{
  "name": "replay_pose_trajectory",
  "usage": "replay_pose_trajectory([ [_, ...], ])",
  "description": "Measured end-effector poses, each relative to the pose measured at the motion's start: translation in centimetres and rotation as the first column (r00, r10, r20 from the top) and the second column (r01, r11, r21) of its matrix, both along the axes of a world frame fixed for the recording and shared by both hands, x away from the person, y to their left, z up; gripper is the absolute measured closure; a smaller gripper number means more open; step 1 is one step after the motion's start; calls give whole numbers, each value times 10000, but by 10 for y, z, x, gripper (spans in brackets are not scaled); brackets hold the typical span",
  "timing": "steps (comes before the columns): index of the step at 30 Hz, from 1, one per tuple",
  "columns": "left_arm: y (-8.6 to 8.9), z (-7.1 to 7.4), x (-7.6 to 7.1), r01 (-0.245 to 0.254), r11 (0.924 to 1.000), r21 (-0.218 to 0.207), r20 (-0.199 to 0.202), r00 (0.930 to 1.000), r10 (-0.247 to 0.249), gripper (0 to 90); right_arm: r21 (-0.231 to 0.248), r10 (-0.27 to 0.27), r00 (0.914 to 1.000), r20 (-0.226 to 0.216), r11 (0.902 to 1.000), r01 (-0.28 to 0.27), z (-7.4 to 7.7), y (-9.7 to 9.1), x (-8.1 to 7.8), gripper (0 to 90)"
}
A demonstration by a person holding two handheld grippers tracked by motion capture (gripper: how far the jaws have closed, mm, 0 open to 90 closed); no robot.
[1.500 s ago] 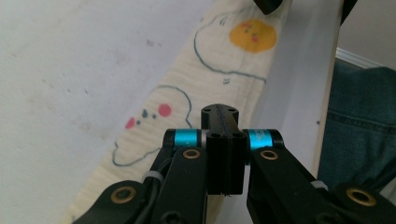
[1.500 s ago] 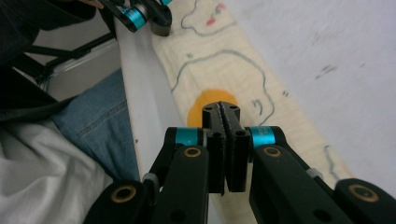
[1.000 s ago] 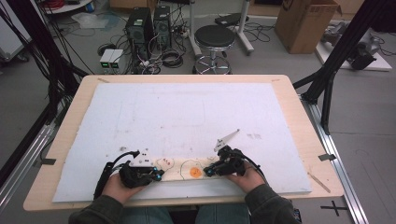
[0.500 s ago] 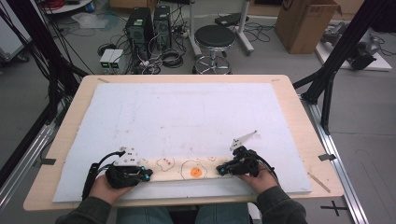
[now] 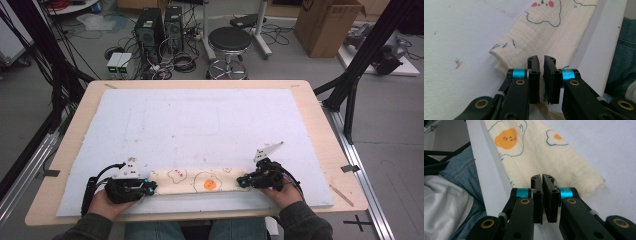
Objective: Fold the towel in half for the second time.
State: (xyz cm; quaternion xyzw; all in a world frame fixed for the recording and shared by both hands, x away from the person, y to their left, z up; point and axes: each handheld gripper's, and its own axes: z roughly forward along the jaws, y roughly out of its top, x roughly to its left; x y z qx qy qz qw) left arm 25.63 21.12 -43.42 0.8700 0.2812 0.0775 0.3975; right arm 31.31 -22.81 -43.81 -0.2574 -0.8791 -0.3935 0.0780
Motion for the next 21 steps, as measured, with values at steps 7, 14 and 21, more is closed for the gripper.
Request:
replay_pose_trajectory([
  [7, 0, -2, 0, -16, 9999, -131, 128, 9999, 18, 822, 98, -200, 9997, 150, 9998, 198, 1, -6, -3, 845],
  [14, 1, 18, -4, 109, 9909, -1340, 1103, 9939, 39, 793, 1068, -152, 9966, 804, 9943, 65, 16, -6, -5, 810],
  [21, -7, 11, 14, -368, 9971, -664, 792, 9960, 420, 767, 667, -521, 9948, 870, 9967, 464, 16, 6, 10, 789],
])
